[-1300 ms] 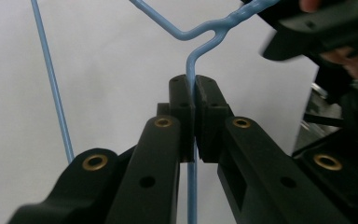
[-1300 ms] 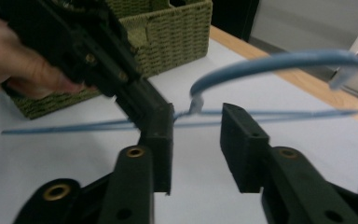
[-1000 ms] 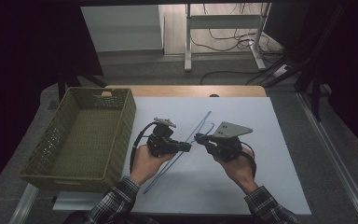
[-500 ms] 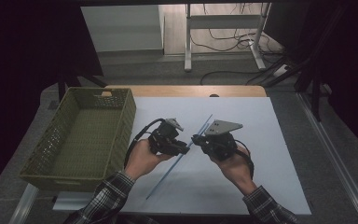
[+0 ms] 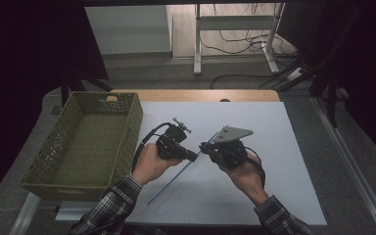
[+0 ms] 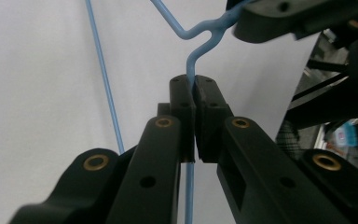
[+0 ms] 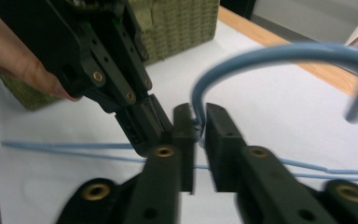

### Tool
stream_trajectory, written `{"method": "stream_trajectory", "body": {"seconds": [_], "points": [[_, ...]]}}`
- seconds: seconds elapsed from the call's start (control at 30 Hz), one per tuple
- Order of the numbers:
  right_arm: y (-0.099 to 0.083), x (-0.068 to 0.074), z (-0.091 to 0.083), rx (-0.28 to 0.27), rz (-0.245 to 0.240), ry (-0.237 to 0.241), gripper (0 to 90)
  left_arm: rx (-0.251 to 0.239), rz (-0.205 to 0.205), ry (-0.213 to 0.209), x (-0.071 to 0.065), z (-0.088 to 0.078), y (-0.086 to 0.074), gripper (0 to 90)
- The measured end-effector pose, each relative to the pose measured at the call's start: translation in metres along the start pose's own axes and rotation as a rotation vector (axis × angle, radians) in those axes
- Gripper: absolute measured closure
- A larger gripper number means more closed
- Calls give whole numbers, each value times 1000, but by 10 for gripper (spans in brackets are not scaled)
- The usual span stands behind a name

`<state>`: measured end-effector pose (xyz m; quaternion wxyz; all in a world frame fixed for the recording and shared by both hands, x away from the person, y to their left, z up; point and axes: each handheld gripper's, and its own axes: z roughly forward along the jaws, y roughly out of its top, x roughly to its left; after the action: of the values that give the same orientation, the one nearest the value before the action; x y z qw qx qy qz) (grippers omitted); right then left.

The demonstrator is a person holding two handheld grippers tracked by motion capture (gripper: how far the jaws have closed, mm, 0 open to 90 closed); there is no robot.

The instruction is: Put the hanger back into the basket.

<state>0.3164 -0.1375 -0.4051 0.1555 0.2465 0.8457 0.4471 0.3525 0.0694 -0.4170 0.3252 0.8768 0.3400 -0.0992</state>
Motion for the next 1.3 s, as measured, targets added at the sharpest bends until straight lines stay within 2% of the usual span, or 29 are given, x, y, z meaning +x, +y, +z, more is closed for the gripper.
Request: {"method": "stream_trajectory", "body": {"seconds": [0.03, 0.17, 0.2, 0.23, 0.3, 0.33, 0.47, 0.53, 0.57, 0.6, 0.77, 0.83, 0.93, 1.17, 1.23, 1.27, 1.3], "points": [[0, 0, 0, 0, 0, 0, 777, 0, 0, 0, 0, 0, 0, 880], [1, -4, -14, -48, 27, -17, 605, -36, -27, -43, 7, -14, -2, 881], [1, -4, -14, -48, 27, -17, 605, -36, -27, -43, 7, -14, -2, 880], [0, -6, -18, -55, 39, -14, 585, -46, -34, -56, 8, -18, -2, 880], [-4, -8, -25, -60, 54, -9, 542, -56, -38, -53, 11, -25, -3, 880], [-8, -11, -31, -64, 67, -14, 492, -67, -42, -58, 12, -29, -4, 880], [-18, -14, -39, -60, 88, -1, 432, -105, -67, -74, 17, -47, -8, 880], [-24, -15, -44, -51, 72, -5, 380, -124, -73, -69, 19, -58, -10, 880], [-30, -16, -49, -46, 61, -8, 325, -137, -81, -68, 20, -68, -12, 879], [-30, -16, -49, -46, 61, -8, 325, -137, -81, -68, 20, -68, -12, 879], [-47, -20, -61, -41, 100, -14, 204, -172, -98, -56, 26, -101, -17, 879], [-50, -21, -63, -38, 107, -15, 195, -195, -112, -51, 29, -115, -20, 880], [-56, -23, -68, -29, 119, -24, 178, -220, -127, -33, 31, -138, -24, 880], [-68, -31, -77, -17, 154, -45, 172, -242, -138, 62, 37, -187, -39, 879], [-70, -32, -78, -10, 158, -52, 172, -248, -148, 90, 41, -203, -46, 879], [-72, -34, -78, -4, 164, -56, 172, -250, -151, 91, 43, -207, -49, 879], [-73, -34, -78, -2, 164, -58, 172, -245, -166, 114, 50, -220, -57, 880]]}}
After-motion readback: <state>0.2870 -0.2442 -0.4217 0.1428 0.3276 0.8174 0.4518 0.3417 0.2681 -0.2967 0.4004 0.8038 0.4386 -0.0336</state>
